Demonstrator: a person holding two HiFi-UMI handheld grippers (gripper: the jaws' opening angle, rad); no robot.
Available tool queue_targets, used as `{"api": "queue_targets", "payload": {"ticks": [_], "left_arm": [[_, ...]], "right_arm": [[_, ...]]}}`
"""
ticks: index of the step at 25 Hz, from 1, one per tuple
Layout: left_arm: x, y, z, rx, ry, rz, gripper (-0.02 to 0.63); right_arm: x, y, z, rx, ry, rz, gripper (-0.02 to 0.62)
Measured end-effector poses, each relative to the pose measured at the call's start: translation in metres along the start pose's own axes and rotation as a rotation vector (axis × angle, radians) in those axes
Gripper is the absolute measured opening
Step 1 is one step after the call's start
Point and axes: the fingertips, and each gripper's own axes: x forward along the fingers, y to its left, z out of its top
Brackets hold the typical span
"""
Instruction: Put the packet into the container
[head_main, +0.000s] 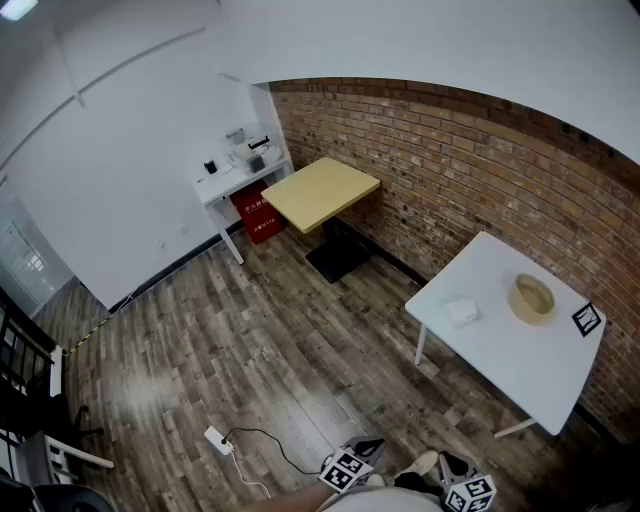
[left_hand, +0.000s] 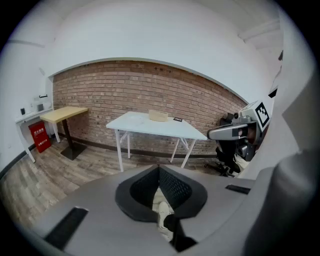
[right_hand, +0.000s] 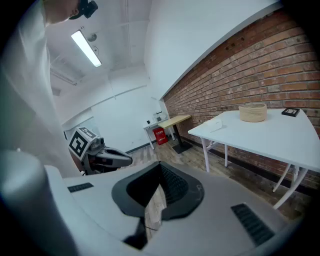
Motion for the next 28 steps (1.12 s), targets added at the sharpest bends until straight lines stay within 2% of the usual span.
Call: {"api": "queue_targets", "payload": {"ticks": [3,5,12,19,28], "left_arm": [[-0.016,-0.002,0.003,-0.011,-0.005,0.002,0.009],[-0.022,0.001,0.003,-0.015,-0.016,0.005,0.009],[-0.032,0.013,0.007,-0.039,-0.057,0.028,0.009],[-0.032,0.016,-0.003,-0.054,-0.037,0.034,0.009],[-0.036,0.021,0.004,-0.066,-0.047,0.063,0.009]], "right_arm": [[-0.001,0.013,0.009,0.009,-0.061,0.030,0.006],[0.003,0.021,0.012,-0.014,-0.066,0.041,0.006],[0.012,0.031,0.009,-0.055,-0.030,0.049,0.006],[0.017,0.034,0.016,-0.055,0.003,0.034,0.006],[0.021,0.033,0.017,-0.050,0.028,0.042,0.006]]}}
